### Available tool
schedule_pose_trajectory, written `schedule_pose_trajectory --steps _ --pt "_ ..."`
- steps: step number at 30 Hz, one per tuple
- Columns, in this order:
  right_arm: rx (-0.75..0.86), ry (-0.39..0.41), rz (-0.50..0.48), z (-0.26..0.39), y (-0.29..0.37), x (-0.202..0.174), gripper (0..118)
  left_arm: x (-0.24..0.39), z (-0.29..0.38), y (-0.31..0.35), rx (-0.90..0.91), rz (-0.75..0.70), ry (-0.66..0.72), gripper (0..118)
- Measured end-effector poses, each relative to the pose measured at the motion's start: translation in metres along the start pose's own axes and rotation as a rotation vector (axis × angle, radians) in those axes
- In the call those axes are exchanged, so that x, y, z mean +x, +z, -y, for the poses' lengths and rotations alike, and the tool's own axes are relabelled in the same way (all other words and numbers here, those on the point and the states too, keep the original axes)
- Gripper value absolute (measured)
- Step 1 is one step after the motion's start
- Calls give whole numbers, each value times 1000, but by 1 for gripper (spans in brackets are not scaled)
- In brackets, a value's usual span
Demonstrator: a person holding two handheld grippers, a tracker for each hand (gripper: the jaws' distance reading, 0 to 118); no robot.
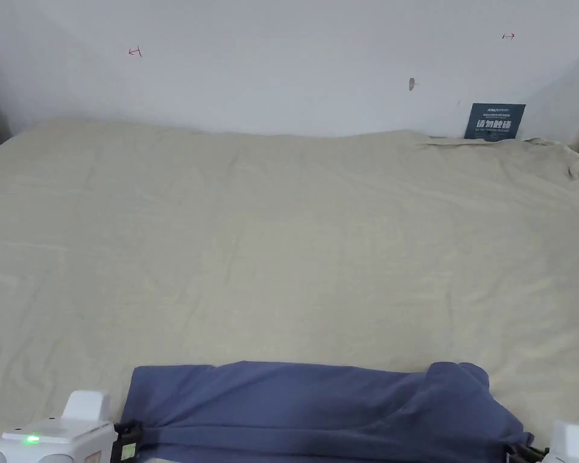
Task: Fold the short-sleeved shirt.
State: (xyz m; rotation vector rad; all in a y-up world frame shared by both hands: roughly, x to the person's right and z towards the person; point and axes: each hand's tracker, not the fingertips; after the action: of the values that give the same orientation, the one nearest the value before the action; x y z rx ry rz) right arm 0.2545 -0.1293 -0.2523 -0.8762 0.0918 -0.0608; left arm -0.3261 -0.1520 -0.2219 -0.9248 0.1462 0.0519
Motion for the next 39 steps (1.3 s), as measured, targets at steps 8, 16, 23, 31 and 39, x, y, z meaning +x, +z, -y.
schedule_pose_trajectory --steps 8,16,23,31,39 --pt "267 19 -26 -53 55 -24 88 -7 -45 52 238 55 86 110" --pt "492 77 3 -93 95 -58 89 3 -78 87 454 76 74 97" --pt "653 122 105 -86 101 -77 0 28 -75 91 501 57 35 0" --pt "598 85 21 -91 101 -74 0 28 -79 83 409 100 -10 0" --pt "569 83 11 -94 98 -79 0 -8 -86 50 165 253 60 0"
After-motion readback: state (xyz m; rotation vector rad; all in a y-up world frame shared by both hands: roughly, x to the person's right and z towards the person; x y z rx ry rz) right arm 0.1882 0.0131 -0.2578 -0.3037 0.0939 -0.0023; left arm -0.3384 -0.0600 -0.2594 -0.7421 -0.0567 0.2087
